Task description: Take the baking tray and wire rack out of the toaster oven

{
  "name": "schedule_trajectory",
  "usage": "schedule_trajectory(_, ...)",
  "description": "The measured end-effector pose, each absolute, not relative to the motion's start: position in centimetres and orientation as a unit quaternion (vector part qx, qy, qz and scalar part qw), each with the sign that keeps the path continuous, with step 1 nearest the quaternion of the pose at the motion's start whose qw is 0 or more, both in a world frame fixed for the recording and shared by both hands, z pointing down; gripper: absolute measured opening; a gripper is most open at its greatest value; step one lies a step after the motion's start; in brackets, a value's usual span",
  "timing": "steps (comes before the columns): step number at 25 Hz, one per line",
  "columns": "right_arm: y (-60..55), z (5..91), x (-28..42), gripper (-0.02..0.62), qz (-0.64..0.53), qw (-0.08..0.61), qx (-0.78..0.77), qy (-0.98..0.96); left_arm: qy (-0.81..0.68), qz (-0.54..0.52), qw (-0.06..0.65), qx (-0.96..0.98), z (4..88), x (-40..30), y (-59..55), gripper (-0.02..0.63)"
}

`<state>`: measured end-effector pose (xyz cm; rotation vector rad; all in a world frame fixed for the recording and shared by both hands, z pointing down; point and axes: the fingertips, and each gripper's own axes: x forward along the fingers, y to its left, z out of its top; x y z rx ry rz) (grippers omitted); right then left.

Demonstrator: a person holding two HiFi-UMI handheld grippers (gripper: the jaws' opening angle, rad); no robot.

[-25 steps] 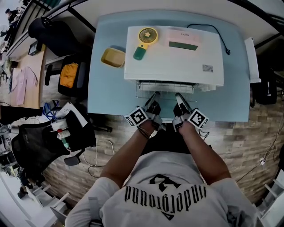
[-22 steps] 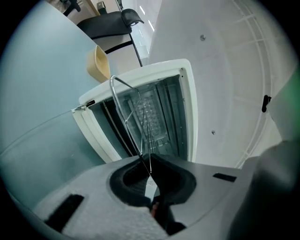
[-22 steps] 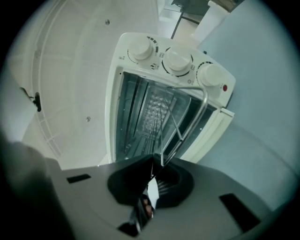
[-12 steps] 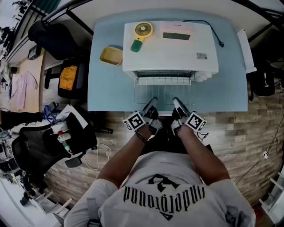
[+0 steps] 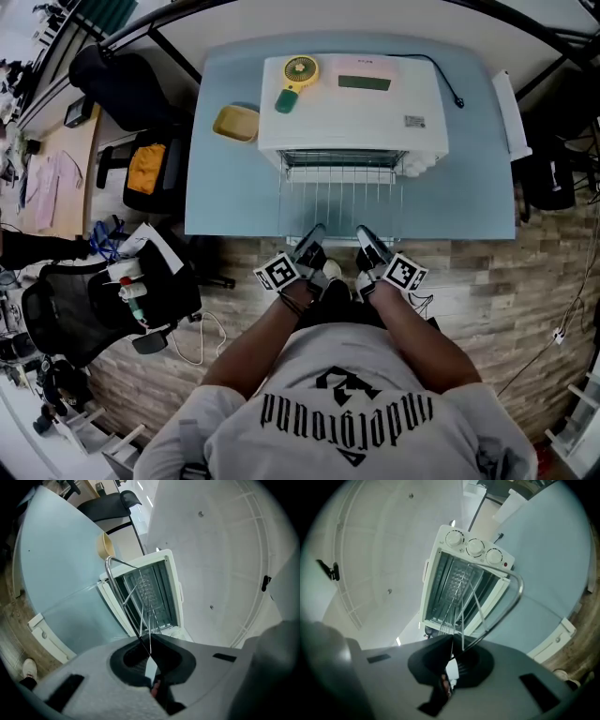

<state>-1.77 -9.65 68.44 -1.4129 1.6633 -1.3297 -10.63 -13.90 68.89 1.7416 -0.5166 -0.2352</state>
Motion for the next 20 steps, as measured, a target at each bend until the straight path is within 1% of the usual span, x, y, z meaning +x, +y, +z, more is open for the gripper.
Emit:
schedule_trajectory(3, -8.1, 68.2, -1.9, 0.003, -0.5, 0.284, -0.526, 0.627, -0.226, -0.094, 0.589, 0.77, 68.8, -11.0, -12.5, 0.003)
schedule_trajectory(6, -6.1, 67.6, -2.0, 0.003, -0.499, 0.279, -0.523, 0.632, -0.223, -0.101, 0.601, 0.761, 68.0, -10.9, -10.2, 0.003)
schedule_trajectory(8, -4.8, 67.1, -1.9, 0.003, -0.496, 0.279, -0.522, 0.635, -0.223, -0.095, 0.588, 0.772, 67.7, -11.0, -9.0, 0.005)
schedule_trajectory(11, -2.7, 66.2, -1.5, 0.003, -0.488, 0.284, -0.524, 0.637, -0.221, -0.097, 0.59, 0.77, 66.9, -10.6, -6.8, 0.005)
schedule_trajectory(15, 1.8, 65.6, -0.8, 0.003, -0.48, 0.294, -0.527, 0.637, -0.213, -0.096, 0.568, 0.789, 66.2, -9.9, -2.9, 0.005)
schedule_trajectory(20, 5.0, 64.8, -0.5, 0.003, -0.47, 0.288, -0.53, 0.644, -0.213, -0.098, 0.562, 0.793, 65.7, -9.7, 0.4, 0.008)
